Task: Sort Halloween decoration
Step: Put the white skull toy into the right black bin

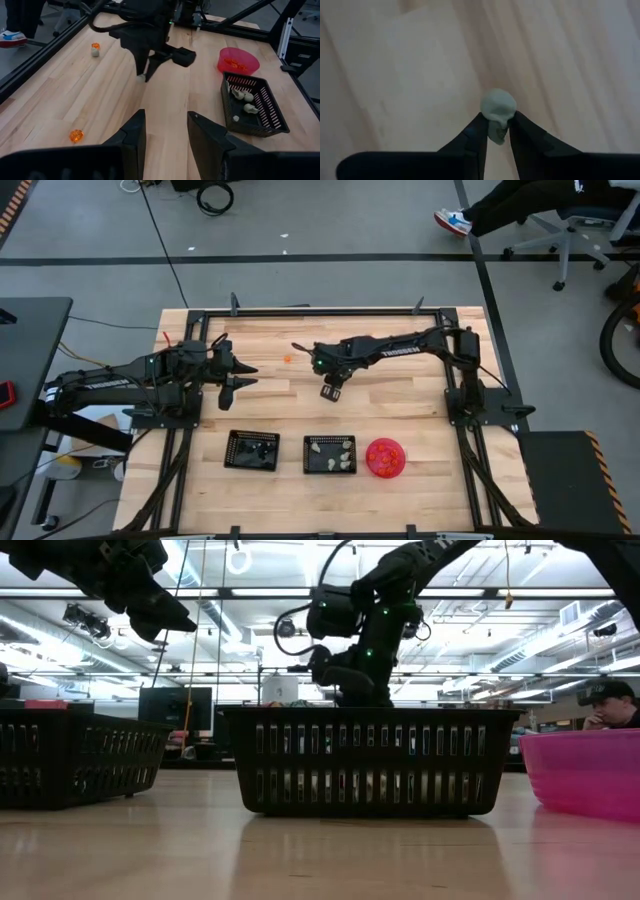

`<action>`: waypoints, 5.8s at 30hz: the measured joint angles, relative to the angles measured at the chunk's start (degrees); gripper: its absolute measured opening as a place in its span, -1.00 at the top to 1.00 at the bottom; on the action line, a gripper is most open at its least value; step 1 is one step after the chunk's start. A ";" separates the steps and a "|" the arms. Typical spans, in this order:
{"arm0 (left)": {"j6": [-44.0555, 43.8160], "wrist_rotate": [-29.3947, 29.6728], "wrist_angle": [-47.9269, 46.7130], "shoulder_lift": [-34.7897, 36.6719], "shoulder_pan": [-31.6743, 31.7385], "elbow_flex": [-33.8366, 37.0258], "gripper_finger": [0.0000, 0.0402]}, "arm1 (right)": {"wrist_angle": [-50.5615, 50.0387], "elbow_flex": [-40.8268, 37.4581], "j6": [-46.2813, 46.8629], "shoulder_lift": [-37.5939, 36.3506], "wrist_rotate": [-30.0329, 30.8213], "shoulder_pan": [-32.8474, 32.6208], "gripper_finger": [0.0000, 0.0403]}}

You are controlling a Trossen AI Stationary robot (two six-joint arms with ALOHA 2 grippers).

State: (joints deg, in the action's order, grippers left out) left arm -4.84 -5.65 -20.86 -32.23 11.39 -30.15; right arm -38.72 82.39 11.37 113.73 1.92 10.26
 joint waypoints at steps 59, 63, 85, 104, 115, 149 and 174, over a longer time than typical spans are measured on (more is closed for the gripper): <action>-0.02 0.00 0.00 -0.02 -0.01 0.00 0.42 | 5.68 0.11 15.72 -5.51 -5.02 -26.86 0.60; -0.02 0.02 0.02 -0.02 0.00 0.00 0.42 | 5.85 0.11 15.75 -4.70 -5.08 -28.17 0.60; -0.04 0.01 0.01 -0.02 0.00 0.00 0.42 | 15.56 -9.22 19.13 -4.13 -4.98 -29.33 0.60; -0.04 0.02 0.00 -0.02 0.01 0.00 0.42 | 15.47 -9.97 18.87 -4.15 -3.01 -29.77 0.60; -0.07 0.02 0.02 -0.01 0.00 0.00 0.42 | 15.39 -9.97 18.92 -4.15 -3.82 -29.77 0.49; -0.37 0.02 0.02 -0.02 -0.01 0.00 0.42 | -0.40 2.05 1.14 -4.37 -0.49 -20.73 0.29; -0.40 0.02 -0.60 -0.01 0.00 0.00 0.42 | -6.25 -1.69 -6.06 -4.33 13.58 -2.92 0.27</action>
State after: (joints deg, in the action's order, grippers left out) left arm -5.24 -5.63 -21.47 -32.24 11.38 -30.15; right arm -44.97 80.70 5.30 109.40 15.51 7.34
